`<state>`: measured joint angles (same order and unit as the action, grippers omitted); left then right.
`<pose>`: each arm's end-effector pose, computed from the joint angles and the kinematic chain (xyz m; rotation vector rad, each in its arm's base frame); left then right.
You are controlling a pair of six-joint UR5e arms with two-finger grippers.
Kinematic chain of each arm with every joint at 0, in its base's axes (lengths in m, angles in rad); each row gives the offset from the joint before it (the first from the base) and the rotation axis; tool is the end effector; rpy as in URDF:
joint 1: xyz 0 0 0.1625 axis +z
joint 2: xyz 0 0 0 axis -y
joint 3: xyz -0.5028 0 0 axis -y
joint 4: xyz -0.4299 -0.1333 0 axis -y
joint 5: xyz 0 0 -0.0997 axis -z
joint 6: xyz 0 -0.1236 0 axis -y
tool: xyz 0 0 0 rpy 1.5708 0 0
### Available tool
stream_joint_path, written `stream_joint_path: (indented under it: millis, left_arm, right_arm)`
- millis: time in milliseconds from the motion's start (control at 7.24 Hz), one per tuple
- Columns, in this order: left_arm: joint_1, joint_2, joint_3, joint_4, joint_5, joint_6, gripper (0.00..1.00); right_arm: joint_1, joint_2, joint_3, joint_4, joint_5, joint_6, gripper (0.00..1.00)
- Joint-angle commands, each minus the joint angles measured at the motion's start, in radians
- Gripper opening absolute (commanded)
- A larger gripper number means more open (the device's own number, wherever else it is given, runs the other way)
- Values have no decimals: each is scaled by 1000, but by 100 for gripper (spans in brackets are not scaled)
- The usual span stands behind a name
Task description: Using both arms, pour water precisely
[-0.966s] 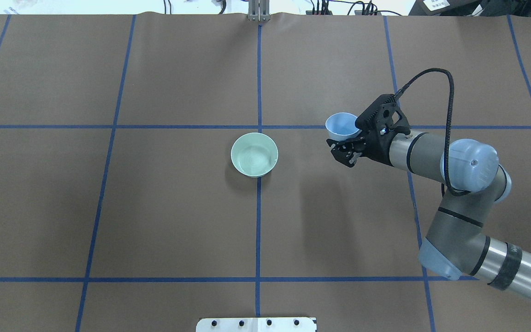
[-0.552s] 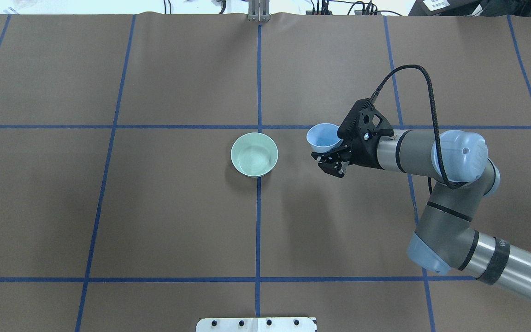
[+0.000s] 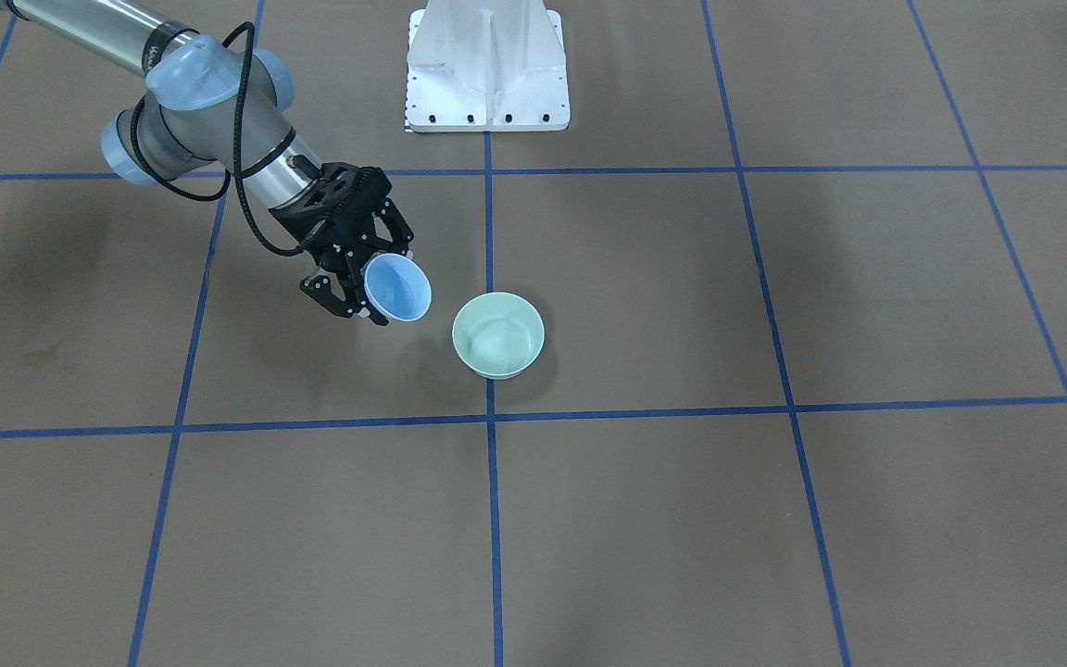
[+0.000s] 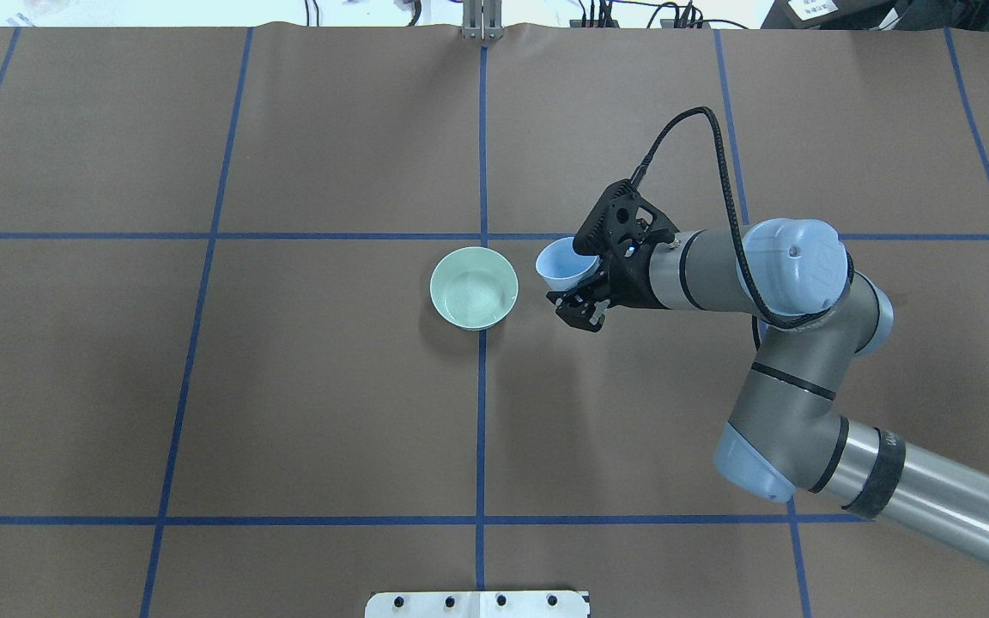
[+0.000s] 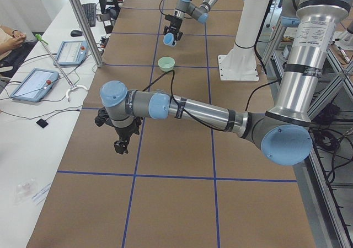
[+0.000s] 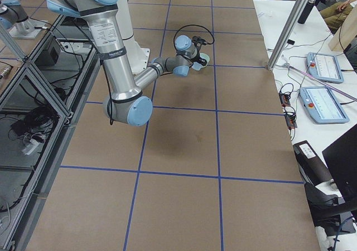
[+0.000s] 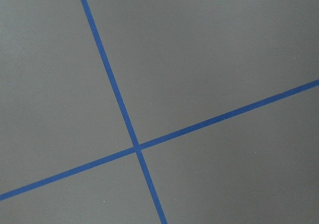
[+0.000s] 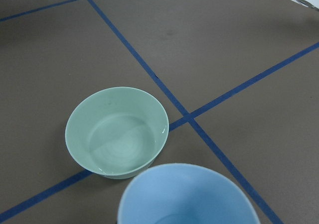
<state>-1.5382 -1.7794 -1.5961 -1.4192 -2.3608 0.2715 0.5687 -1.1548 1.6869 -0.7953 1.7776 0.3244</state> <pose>-0.0250 -0.6300 0.6333 0.1723 0.7781 0.3204 -0.5455 -0.4767 0.3395 0.9409 -0.9646 -0.7100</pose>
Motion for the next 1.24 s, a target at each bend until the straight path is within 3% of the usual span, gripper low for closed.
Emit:
stream_joint_path:
  millis: [0, 552, 1104]
  left_arm:
    - [1, 0, 4, 2, 0, 0, 100]
    - [1, 0, 5, 3, 0, 0, 100]
    - [1, 11, 2, 5, -15, 0, 100]
  right_arm:
    - [-22, 46, -1, -96, 0, -10, 0]
    - [-30, 159, 2, -388, 29, -65, 0]
    - [-36, 233, -13, -580, 31, -88, 0]
